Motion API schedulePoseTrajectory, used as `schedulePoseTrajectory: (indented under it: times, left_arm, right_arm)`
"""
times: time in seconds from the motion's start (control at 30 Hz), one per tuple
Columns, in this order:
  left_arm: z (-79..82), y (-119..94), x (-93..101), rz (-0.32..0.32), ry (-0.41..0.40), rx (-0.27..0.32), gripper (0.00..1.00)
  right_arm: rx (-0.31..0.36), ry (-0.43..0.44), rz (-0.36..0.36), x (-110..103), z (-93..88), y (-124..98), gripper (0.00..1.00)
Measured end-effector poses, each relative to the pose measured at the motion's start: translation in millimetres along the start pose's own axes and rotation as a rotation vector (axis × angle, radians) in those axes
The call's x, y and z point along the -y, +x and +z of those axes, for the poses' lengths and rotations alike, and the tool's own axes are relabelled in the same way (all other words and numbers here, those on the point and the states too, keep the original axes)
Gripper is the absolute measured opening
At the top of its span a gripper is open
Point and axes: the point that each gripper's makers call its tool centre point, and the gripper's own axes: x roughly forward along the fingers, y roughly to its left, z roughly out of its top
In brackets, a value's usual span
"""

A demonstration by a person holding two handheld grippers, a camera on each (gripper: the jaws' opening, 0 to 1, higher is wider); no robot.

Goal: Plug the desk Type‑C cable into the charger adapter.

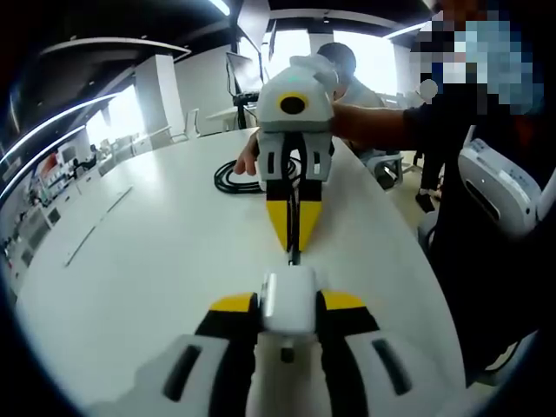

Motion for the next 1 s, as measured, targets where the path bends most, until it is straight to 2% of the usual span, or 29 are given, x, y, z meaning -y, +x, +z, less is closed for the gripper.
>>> schedulePoseTrajectory:
  times: [1.0]
  left_arm:
    - [-1.2, 0.4, -1.0, 0.006, 0.002, -0.023, 0.25]
  right_arm:
    - [0.042, -0.031, 0.01, -9.1, 17.1, 1.7, 0.03]
